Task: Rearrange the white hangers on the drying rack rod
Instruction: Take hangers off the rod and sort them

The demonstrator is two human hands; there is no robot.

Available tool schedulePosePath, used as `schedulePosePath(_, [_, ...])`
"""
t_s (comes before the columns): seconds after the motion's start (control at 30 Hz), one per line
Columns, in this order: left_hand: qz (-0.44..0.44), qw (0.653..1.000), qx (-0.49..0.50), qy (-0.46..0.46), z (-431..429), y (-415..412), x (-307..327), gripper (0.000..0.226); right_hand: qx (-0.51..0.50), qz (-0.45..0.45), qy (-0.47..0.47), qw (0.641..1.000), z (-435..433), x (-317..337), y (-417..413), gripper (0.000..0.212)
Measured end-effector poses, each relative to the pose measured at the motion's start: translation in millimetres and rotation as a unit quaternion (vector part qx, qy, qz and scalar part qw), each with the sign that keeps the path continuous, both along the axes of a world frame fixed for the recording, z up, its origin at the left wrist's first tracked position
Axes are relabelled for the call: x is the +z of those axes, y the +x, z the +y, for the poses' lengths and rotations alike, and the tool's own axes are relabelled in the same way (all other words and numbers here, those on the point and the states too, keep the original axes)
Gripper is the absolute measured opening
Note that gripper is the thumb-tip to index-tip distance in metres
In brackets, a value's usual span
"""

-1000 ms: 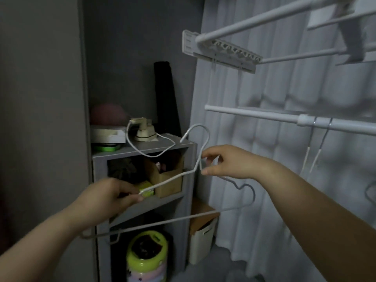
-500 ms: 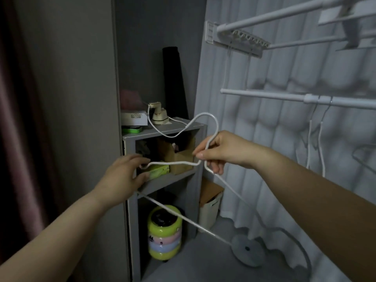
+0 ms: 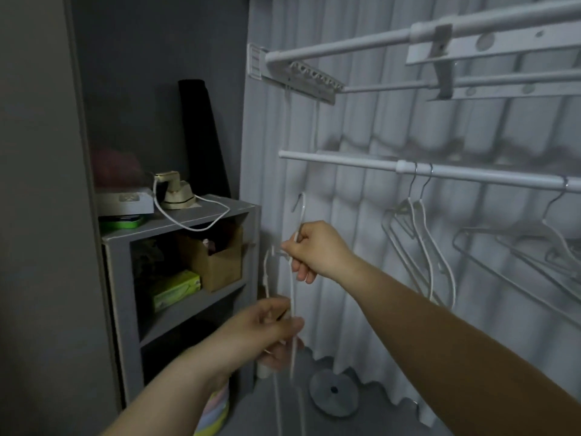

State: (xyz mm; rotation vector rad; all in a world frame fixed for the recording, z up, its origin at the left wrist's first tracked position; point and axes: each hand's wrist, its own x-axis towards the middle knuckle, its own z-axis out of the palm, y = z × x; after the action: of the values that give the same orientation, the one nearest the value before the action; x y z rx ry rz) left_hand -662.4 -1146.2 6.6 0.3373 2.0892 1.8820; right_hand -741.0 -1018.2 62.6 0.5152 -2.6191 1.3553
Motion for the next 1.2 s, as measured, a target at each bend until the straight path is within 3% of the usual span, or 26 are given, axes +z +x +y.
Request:
schedulePosePath(0.07, [0.006, 1.000, 0.010, 0.007, 9, -21, -2, 0.019, -0.013, 0.006, 0.011, 1.000, 8, -5, -18, 0.027])
schedulePosePath(0.3, [0.165, 0.979, 0.118, 0.018, 41, -112, 8, 0.024, -0.052, 0.056, 0.050, 0.996, 53, 29, -85, 0.018])
schedulePosePath(0.43, [0.222, 0.966, 0.135, 0.021, 62, -159, 19, 0.022, -0.087, 0.146, 0.107, 0.980, 89, 66, -105, 0.019])
schedulePosePath(0.5, [0.232, 0.965, 0.119, 0.025, 71, -178, 24, 0.020, -0.146, 0.212, 0.167, 0.952, 114, 82, -115, 0.025])
schedulePosePath(0.6, [0.241, 0.965, 0.097, 0.039, 87, -203, 30, 0.022, -0.277, 0.309, 0.264, 0.871, 154, 95, -132, 0.029])
schedulePosePath(0.7, [0.234, 0.966, 0.085, 0.064, 103, -226, 36, 0.027, -0.353, 0.328, 0.329, 0.812, 185, 96, -150, 0.037])
schedulePosePath(0.87, [0.238, 0.967, 0.049, 0.076, 126, -261, 40, 0.025, -0.396, 0.304, 0.376, 0.781, 201, 83, -166, 0.040])
schedulePosePath(1.2, [0.217, 0.972, -0.023, 0.084, 143, -305, 41, 0.025, -0.447, 0.357, 0.404, 0.714, 195, 70, -183, 0.035])
